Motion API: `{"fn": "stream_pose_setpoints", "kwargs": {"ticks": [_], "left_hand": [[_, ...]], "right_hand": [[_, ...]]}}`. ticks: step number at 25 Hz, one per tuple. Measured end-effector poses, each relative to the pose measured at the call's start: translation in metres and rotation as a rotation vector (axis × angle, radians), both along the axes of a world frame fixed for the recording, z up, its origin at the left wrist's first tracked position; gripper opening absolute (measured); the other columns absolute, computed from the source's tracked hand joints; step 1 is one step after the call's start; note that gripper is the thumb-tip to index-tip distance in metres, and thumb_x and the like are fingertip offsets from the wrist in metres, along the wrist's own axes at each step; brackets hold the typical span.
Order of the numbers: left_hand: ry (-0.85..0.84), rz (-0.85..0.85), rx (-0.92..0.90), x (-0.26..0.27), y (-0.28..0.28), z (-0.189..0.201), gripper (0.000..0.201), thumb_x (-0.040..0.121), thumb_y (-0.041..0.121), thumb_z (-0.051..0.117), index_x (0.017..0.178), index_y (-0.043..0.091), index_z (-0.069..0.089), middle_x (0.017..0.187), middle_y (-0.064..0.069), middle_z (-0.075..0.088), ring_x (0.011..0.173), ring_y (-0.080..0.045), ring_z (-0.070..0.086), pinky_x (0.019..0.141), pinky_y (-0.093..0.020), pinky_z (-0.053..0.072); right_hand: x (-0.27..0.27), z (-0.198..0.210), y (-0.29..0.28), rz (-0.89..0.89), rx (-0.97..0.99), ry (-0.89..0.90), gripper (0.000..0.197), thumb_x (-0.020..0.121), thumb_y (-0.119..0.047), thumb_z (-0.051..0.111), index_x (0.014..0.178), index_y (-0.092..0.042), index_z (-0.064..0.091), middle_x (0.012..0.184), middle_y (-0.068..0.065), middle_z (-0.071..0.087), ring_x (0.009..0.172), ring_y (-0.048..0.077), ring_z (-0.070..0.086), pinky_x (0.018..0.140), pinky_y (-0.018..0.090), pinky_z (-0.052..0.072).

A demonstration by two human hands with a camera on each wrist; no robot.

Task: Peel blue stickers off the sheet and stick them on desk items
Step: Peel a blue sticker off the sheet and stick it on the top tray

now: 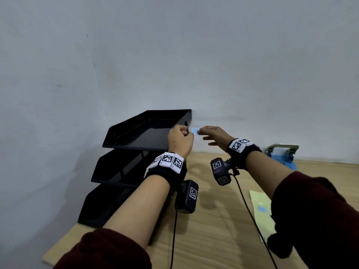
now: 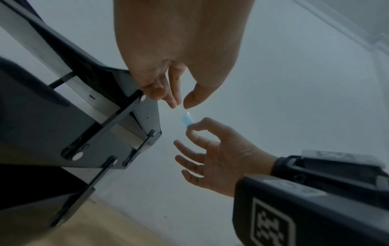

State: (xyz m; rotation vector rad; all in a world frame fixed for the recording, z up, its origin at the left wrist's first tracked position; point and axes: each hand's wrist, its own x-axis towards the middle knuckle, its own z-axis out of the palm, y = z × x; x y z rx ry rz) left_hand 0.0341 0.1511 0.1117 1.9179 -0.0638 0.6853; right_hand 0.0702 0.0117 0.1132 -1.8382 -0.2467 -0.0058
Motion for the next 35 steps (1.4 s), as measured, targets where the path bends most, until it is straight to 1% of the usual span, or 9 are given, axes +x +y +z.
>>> {"fn": "stream_pose_setpoints", "kwargs": {"ticks": [3,6,8,11,14,17,22,26,35], "left_hand": [[-0.12,0.121,0.128,0.003,0.007,0.008,0.026,0.08,0.016,0.064,0.105,0.01,0.062,0.096,-0.004,0.057,0.09,-0.017,0.054,0.084,-0.03,0.05],[-0.093,0.322,0.281,0.008,0.019,0.009,0.059,0.072,0.034,0.072,0.122,0.01,0.05,0.123,-0.009,0.048,0.116,-0.026,0.042,0.097,-0.031,0.038],[0.051,0.293,0.29,0.018,0.024,0.008,0.075,0.069,0.038,0.076,0.13,0.008,0.044,0.131,-0.011,0.044,0.125,-0.028,0.041,0.105,-0.033,0.035],[0.185,0.146,0.226,0.029,0.032,0.009,0.073,0.072,0.03,0.076,0.134,0.01,0.043,0.134,-0.01,0.051,0.127,-0.026,0.048,0.105,-0.034,0.041],[0.223,0.112,0.177,0.032,0.03,0.008,0.07,0.074,0.027,0.074,0.136,0.014,0.044,0.137,-0.006,0.054,0.126,-0.023,0.052,0.1,-0.03,0.042],[0.215,0.156,0.194,0.034,0.026,0.006,0.059,0.075,0.033,0.073,0.128,0.017,0.055,0.124,-0.003,0.064,0.114,-0.021,0.061,0.085,-0.026,0.045],[0.221,0.183,0.208,0.034,0.023,0.006,0.025,0.077,0.036,0.066,0.092,0.017,0.072,0.07,0.003,0.063,0.073,-0.022,0.063,0.05,-0.02,0.039],[0.224,0.223,0.221,0.034,0.022,0.004,0.027,0.078,0.041,0.065,0.088,0.017,0.073,0.075,-0.001,0.064,0.072,-0.023,0.06,0.053,-0.024,0.04],[0.227,0.295,0.185,0.042,0.022,0.002,0.037,0.076,0.048,0.066,0.086,0.013,0.073,0.074,-0.003,0.066,0.073,-0.027,0.064,0.067,-0.03,0.05]], "right_hand": [[0.019,0.007,0.005,0.04,-0.061,0.013,0.011,0.09,-0.028,0.057,0.081,-0.028,0.061,0.117,0.004,0.06,0.104,0.02,0.048,0.07,0.026,0.037],[0.025,0.015,0.015,0.079,-0.134,-0.024,0.019,0.09,-0.023,0.058,0.072,-0.029,0.056,0.101,0.002,0.057,0.094,0.017,0.044,0.067,0.026,0.033],[0.034,0.017,0.022,0.143,-0.179,-0.077,0.023,0.091,-0.016,0.058,0.07,-0.026,0.054,0.087,0.0,0.055,0.083,0.012,0.045,0.061,0.022,0.033],[0.044,0.021,0.03,0.216,-0.213,-0.166,0.023,0.092,-0.005,0.055,0.073,-0.018,0.052,0.074,-0.005,0.051,0.067,0.001,0.044,0.045,0.001,0.035],[0.053,0.021,0.032,0.253,-0.218,-0.227,0.011,0.093,-0.003,0.054,0.083,-0.008,0.052,0.073,-0.006,0.049,0.063,0.0,0.042,0.043,-0.001,0.035],[0.061,0.018,0.031,0.28,-0.212,-0.239,0.025,0.093,-0.003,0.053,0.072,-0.018,0.051,0.074,-0.006,0.049,0.063,0.001,0.042,0.043,-0.001,0.036],[0.068,0.014,0.03,0.287,-0.203,-0.254,0.031,0.093,-0.002,0.054,0.068,-0.021,0.05,0.072,-0.007,0.049,0.063,0.0,0.041,0.043,-0.001,0.035],[0.077,0.01,0.032,0.292,-0.184,-0.278,0.031,0.091,0.0,0.055,0.067,-0.019,0.052,0.069,-0.007,0.049,0.054,-0.005,0.05,0.043,0.0,0.036],[0.096,-0.002,0.041,0.265,-0.15,-0.363,0.02,0.086,0.003,0.061,0.072,-0.012,0.061,0.069,-0.005,0.055,0.065,0.0,0.048,0.053,-0.002,0.037]]}}
